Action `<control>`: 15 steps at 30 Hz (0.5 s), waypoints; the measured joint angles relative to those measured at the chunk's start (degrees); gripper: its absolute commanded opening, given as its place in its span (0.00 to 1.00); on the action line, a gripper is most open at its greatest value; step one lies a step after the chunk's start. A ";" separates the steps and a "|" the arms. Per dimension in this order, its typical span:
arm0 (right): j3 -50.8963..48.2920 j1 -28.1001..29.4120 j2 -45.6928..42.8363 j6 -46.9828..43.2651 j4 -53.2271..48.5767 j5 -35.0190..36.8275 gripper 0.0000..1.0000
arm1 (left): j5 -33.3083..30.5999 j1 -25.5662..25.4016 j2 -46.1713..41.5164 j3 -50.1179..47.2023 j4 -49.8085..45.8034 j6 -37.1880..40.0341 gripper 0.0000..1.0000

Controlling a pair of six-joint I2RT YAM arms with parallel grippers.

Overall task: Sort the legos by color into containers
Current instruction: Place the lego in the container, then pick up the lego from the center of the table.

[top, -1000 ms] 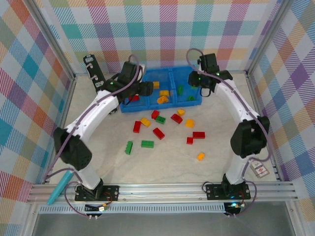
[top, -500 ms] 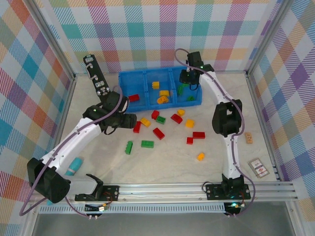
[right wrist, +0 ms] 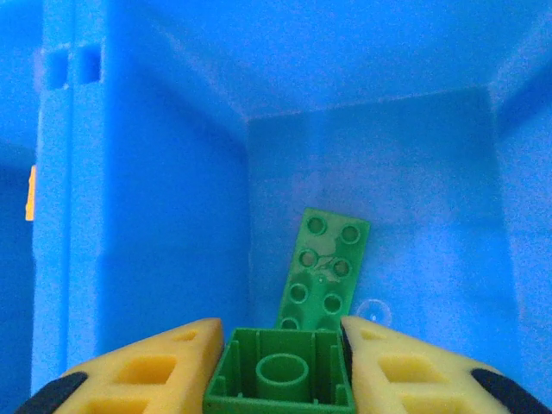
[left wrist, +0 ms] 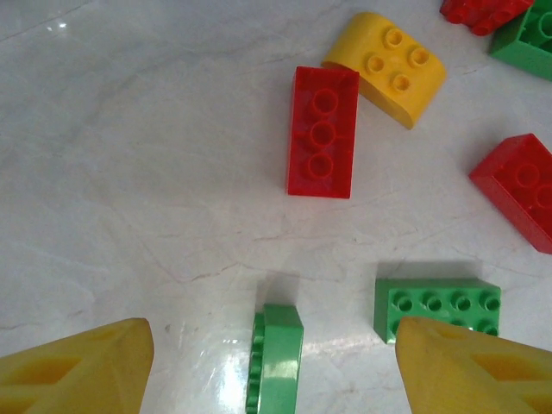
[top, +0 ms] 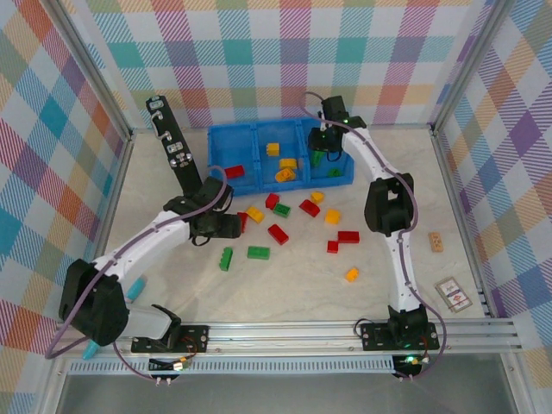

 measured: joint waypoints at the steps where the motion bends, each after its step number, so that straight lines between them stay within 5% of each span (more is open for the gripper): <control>1: 0.00 0.15 0.00 -0.50 0.00 0.59 0.41 | 0.00 0.00 0.94 0.00 0.70 0.11 0.74; 15: -0.35 0.61 0.00 -3.80 -0.37 3.43 0.54 | 0.07 0.00 14.82 1.70 9.16 1.84 0.74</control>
